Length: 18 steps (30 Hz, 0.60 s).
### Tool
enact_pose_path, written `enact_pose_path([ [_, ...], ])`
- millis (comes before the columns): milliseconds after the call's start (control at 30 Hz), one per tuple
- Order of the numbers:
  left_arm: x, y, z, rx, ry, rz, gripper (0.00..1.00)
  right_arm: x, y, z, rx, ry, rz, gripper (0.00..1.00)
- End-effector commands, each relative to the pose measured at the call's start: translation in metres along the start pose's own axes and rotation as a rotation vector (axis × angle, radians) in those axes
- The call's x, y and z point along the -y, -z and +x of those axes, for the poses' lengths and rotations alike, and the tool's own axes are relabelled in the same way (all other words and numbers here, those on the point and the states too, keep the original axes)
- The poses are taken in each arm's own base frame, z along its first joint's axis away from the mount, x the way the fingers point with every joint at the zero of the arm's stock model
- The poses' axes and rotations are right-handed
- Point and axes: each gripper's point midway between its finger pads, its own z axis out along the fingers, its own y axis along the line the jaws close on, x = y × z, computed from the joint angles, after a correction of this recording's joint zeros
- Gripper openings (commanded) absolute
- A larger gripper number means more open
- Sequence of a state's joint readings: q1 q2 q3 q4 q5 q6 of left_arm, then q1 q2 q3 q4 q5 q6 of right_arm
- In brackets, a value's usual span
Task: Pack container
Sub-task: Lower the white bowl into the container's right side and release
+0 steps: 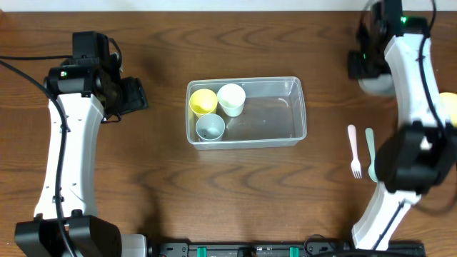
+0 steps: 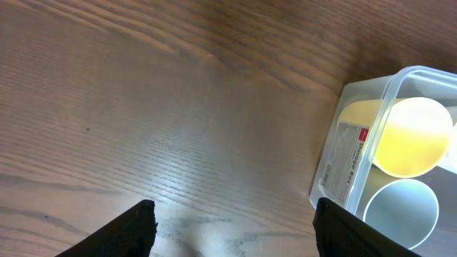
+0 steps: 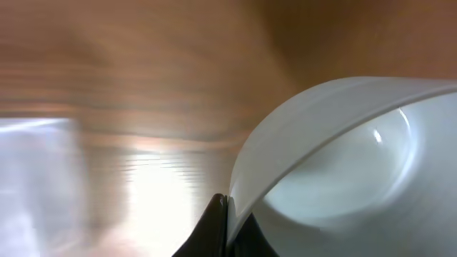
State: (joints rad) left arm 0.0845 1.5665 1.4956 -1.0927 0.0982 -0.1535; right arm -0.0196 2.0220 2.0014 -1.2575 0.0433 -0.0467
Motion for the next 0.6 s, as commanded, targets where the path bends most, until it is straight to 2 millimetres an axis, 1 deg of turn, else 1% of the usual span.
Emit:
enact_pose_path([
  [0,-0.002,-0.002,0.001,-0.007,0.006,-0.003,0.71,-0.062,0.081,-0.007,0.176,0.154,-0.1,0.01],
  [67,-0.002,-0.002,0.001,-0.007,0.006,-0.003,0.72,-0.097,0.098,0.001,0.198,0.244,-0.132,0.01],
  [133,-0.002,-0.002,0.001,-0.007,0.006,-0.003,0.71,-0.133,0.105,0.012,0.195,0.332,-0.164,0.01],
  [233,-0.002,-0.002,0.001,-0.008,0.006,-0.003,0.71,-0.175,0.101,0.029,0.166,0.425,-0.197,0.01],
  [300,-0.002,-0.002,0.001,-0.008,0.006,-0.003,0.71,-0.199,0.092,0.041,0.133,0.455,-0.213,0.01],
  [367,-0.002,-0.002,0.001,-0.008,0.006,-0.003,0.71,-0.216,0.08,0.053,0.091,0.479,-0.221,0.01],
  [433,-0.002,-0.002,0.001,-0.008,0.006,-0.003,0.72,-0.227,0.065,0.063,0.049,0.497,-0.222,0.01],
  [533,-0.002,-0.002,0.001,-0.009,0.006,-0.003,0.71,-0.238,0.04,0.077,-0.012,0.521,-0.215,0.01],
  [567,-0.002,-0.002,0.001,-0.009,0.006,-0.003,0.71,-0.24,0.029,0.082,-0.04,0.529,-0.21,0.01],
])
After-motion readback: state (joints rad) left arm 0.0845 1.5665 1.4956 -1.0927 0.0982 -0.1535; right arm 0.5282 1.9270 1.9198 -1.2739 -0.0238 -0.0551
